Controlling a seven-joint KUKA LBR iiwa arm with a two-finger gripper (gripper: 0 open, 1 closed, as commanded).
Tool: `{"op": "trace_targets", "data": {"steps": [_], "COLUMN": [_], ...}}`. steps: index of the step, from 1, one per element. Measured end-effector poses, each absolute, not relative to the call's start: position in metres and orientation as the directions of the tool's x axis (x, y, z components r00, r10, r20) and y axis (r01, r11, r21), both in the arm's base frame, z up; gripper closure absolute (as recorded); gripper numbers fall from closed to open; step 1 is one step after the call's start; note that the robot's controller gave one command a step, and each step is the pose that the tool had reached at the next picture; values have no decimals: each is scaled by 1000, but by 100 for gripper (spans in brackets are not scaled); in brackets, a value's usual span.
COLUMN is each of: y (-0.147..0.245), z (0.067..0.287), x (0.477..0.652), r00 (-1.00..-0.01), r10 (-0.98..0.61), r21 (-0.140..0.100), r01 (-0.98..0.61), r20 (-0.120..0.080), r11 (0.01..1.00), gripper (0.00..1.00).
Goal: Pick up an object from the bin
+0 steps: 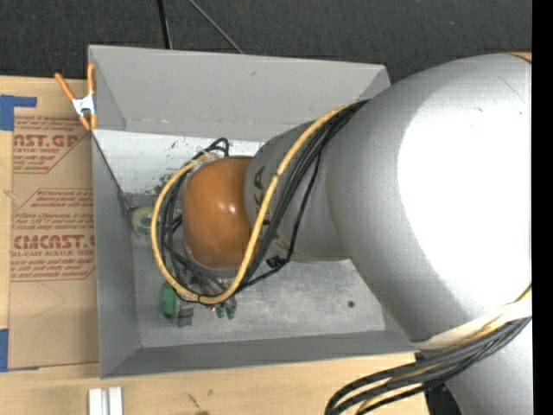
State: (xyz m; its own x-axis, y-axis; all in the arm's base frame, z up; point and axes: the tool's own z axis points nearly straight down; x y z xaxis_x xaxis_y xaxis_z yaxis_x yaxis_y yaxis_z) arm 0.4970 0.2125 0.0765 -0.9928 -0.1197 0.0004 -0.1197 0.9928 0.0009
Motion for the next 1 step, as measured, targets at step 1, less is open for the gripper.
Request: {"op": "trace_targets", "data": {"steps": [1], "y": [209], "z": [228], "x": [504], "r00": [-996], "r10": [-89], "r21": [3], "r01": [-89], "r20": [-10], "r11": [996], "gripper": [100]}}
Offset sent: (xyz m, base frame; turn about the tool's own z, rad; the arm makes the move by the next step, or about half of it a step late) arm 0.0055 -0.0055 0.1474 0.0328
